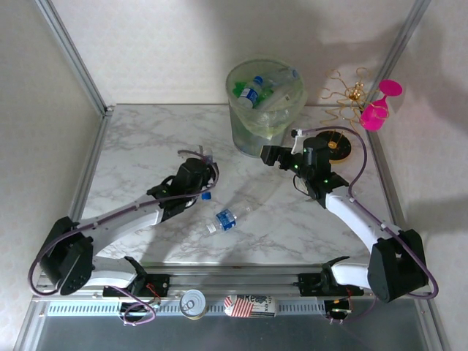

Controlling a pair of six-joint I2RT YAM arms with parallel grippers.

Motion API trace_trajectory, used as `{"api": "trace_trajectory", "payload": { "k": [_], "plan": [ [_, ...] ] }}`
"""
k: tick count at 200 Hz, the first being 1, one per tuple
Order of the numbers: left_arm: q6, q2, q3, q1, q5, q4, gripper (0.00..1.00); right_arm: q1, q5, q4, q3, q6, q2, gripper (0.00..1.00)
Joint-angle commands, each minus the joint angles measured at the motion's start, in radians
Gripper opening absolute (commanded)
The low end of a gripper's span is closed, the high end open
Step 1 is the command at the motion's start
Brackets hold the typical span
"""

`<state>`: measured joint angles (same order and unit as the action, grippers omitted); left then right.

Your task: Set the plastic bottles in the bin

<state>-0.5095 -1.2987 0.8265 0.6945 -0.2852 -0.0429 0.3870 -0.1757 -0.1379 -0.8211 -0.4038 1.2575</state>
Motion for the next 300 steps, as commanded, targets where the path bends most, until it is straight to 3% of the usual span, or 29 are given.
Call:
{"api": "trace_trajectory", "payload": {
  "k": [1, 49, 83, 129, 168, 220, 270, 300],
  "plan": [
    [0.014, 0.050, 0.066, -0.009, -0.003, -0.095, 0.37, 0.005, 0.030, -0.033, 0.027, 0.010, -0.040, 0.99],
    [0.082, 0.029, 0.250, -0.010, 0.088, -0.134, 0.36, 0.004, 0.049, -0.053, 0.087, 0.011, -0.075, 0.99],
    [0.126, -0.074, 0.404, -0.010, 0.179, -0.146, 0.36, 0.004, 0.047, -0.058, 0.118, 0.010, -0.072, 0.99],
    [0.216, -0.335, 0.750, -0.010, 0.284, -0.005, 0.36, 0.004, 0.079, -0.039, 0.145, 0.014, -0.091, 0.99],
    [0.298, -0.610, 1.160, -0.013, 0.306, 0.171, 0.37, 0.004, 0.092, -0.026, 0.162, 0.005, -0.112, 0.99],
    [0.286, -0.975, 1.677, -0.028, 0.308, 0.300, 0.37, 0.004, 0.097, -0.022, 0.172, -0.003, -0.127, 0.99],
    [0.264, -1.054, 1.690, -0.045, 0.264, 0.169, 0.37, 0.004, 0.104, -0.001, 0.177, 0.000, -0.146, 0.99],
    [0.258, -1.075, 1.688, -0.049, 0.276, 0.162, 0.43, 0.005, 0.111, 0.007, 0.183, 0.000, -0.157, 0.99]
  ]
}}
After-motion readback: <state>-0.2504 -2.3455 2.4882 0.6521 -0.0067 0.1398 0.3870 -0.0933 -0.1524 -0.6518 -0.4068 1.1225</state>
